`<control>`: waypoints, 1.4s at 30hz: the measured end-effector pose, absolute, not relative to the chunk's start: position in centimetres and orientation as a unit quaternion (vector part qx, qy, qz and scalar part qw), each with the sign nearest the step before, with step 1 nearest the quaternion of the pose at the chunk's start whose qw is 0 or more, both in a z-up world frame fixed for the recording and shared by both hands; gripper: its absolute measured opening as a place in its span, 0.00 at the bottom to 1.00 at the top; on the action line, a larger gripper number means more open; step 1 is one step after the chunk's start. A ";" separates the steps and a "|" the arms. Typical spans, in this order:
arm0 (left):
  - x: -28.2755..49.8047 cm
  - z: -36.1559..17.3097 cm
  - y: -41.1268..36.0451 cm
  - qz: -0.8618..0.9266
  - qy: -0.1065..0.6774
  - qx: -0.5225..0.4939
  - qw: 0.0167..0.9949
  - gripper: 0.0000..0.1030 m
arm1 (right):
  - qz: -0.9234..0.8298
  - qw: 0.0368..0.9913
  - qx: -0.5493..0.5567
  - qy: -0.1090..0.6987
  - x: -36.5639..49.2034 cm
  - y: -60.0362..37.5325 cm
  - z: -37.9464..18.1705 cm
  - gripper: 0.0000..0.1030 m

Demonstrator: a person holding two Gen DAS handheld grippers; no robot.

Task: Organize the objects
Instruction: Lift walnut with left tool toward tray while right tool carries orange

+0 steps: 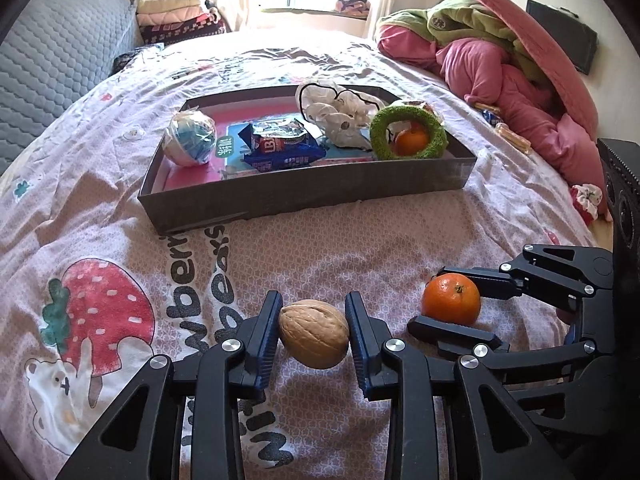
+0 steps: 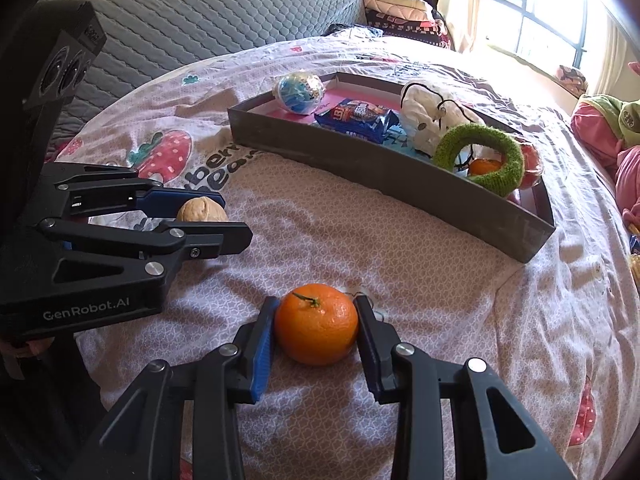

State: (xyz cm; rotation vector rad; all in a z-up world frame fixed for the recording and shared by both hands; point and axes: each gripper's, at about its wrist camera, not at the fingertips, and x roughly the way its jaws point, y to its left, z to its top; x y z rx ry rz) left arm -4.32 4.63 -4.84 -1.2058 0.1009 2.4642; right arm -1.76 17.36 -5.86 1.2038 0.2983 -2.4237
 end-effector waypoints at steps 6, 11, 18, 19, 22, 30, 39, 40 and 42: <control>-4.9 -4.2 4.9 0.886 0.033 -0.424 0.186 0.32 | -0.881 0.196 0.421 0.085 -2.4 17.9 -5.0 0.36; -5.8 -3.5 4.8 0.892 0.021 -0.416 0.175 0.32 | -0.891 0.183 0.410 0.069 -3.1 18.4 -4.2 0.36; -7.1 -2.7 4.7 0.901 0.007 -0.405 0.154 0.32 | -0.906 0.169 0.386 0.038 -4.3 18.6 -2.6 0.36; -7.3 -2.6 4.7 0.902 0.006 -0.405 0.151 0.32 | -0.908 0.167 0.384 0.034 -4.5 18.5 -2.4 0.36; -7.7 -2.4 4.5 0.904 -0.001 -0.402 0.144 0.32 | -0.910 0.166 0.379 0.020 -5.0 18.6 -2.0 0.36; -9.0 -2.0 3.7 0.909 -0.015 -0.397 0.123 0.32 | -0.918 0.150 0.366 0.003 -6.1 18.7 -1.2 0.36; -10.3 -1.5 3.3 0.917 -0.020 -0.386 0.101 0.32 | -0.932 0.125 0.339 -0.001 -6.7 18.8 -0.1 0.36; -10.4 -1.4 3.3 0.918 -0.021 -0.382 0.100 0.32 | -0.934 0.123 0.335 0.001 -6.7 18.7 0.0 0.36; -10.5 -1.1 3.1 0.922 -0.022 -0.374 0.095 0.32 | -0.935 0.127 0.332 -0.006 -6.8 18.7 0.2 0.36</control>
